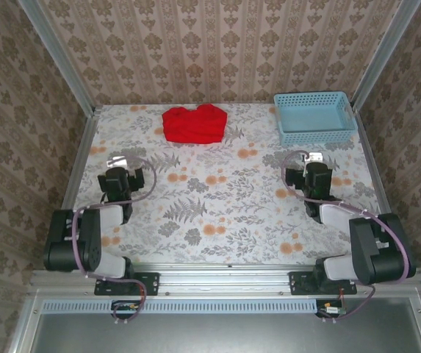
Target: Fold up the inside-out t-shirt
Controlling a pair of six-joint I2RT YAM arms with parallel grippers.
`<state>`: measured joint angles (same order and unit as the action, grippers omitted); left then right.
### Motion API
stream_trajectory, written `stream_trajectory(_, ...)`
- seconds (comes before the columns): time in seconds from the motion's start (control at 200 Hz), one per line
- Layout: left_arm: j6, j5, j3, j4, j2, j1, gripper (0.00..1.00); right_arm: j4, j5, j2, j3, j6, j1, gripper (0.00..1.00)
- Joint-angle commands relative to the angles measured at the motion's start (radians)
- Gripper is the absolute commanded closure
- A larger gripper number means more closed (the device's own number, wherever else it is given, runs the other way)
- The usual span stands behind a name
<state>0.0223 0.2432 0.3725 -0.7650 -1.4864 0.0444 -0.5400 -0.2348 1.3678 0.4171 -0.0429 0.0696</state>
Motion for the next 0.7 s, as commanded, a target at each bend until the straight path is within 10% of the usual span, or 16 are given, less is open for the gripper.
stream_trajectory(0.0, -0.072, -0.115, -0.046, -0.21, -0.036, 0.005, 0.0, -0.39, 0.158, 0.12, -0.071, 0.005, -0.049, 0.0)
stream_trajectory(0.695, -0.052, -0.055, 0.013, -0.143, -0.058, 0.005, 0.0, -0.305, 0.13, 0.165, -0.004, -0.002, -0.048, 0.0)
